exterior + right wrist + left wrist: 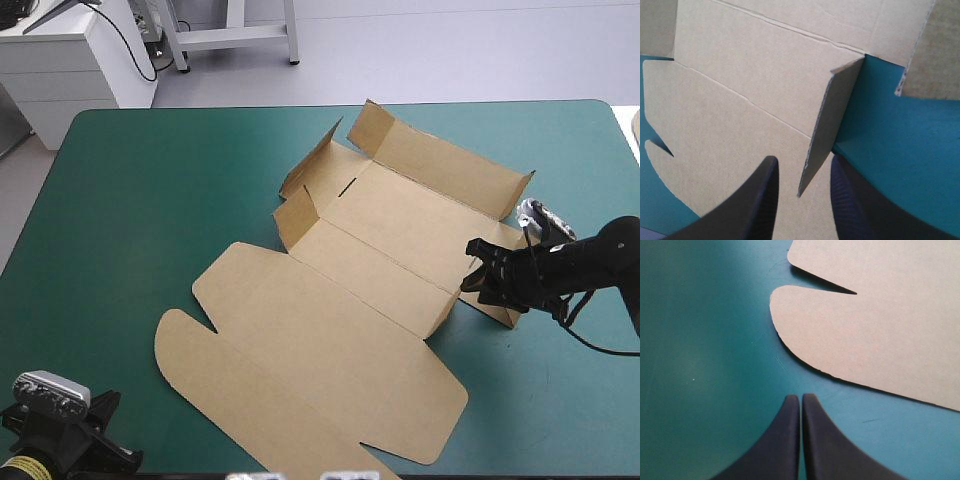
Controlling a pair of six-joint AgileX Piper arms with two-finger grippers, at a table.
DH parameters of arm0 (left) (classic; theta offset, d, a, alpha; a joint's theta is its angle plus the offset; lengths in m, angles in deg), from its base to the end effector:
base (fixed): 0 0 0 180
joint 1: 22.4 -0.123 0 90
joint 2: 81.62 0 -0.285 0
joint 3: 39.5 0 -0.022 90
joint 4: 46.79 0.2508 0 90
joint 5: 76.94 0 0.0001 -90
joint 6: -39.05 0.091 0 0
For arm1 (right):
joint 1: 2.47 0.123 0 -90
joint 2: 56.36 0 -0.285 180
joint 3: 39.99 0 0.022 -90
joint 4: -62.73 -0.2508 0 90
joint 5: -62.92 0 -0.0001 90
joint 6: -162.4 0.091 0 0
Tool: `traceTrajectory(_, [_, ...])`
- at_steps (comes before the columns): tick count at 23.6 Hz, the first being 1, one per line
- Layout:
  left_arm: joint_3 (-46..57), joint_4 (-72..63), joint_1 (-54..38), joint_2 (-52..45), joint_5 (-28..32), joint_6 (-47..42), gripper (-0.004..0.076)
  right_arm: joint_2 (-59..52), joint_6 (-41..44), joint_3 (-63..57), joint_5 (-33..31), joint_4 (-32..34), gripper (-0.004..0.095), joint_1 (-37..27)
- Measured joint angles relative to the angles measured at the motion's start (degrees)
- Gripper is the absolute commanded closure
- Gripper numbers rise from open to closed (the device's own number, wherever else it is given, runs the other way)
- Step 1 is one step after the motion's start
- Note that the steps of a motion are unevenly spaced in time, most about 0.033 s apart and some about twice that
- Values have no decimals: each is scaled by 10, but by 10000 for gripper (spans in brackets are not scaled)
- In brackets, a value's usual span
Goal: Fold the box
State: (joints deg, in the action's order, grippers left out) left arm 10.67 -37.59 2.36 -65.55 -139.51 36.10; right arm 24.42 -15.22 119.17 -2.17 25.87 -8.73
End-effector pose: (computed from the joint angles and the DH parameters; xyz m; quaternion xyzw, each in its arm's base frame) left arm 0.0211 0.0045 0.2669 0.1726 0.8822 -0.0253 0.4373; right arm 0.2326 0.0243 0.3029 0.1698 0.9322 0.2963 0.1199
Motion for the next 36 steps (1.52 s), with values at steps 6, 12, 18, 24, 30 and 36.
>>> traceTrajectory(6, [0, 0, 0, 0, 0, 0, 731, 54, 22, 0, 40, 0, 571, 45])
traceTrajectory(12, [0, 0, 0, 0, 0, 0, 731, 104, 59, 1, 68, 8, 572, 63])
traceTrajectory(18, [0, 0, 0, 0, 0, 0, 731, 123, 58, 1, 54, 55, 717, 64])
traceTrajectory(24, [0, 0, 0, 0, 0, 3, 731, 124, 1, 1, 50, 62, 927, 64])
traceTrajectory(30, [0, 0, 0, 0, 0, 3, 731, 126, -121, 50, 82, 88, 927, 65])
traceTrajectory(36, [0, 0, 0, 0, 0, 3, 731, 154, -327, 210, 75, 106, 927, 65])
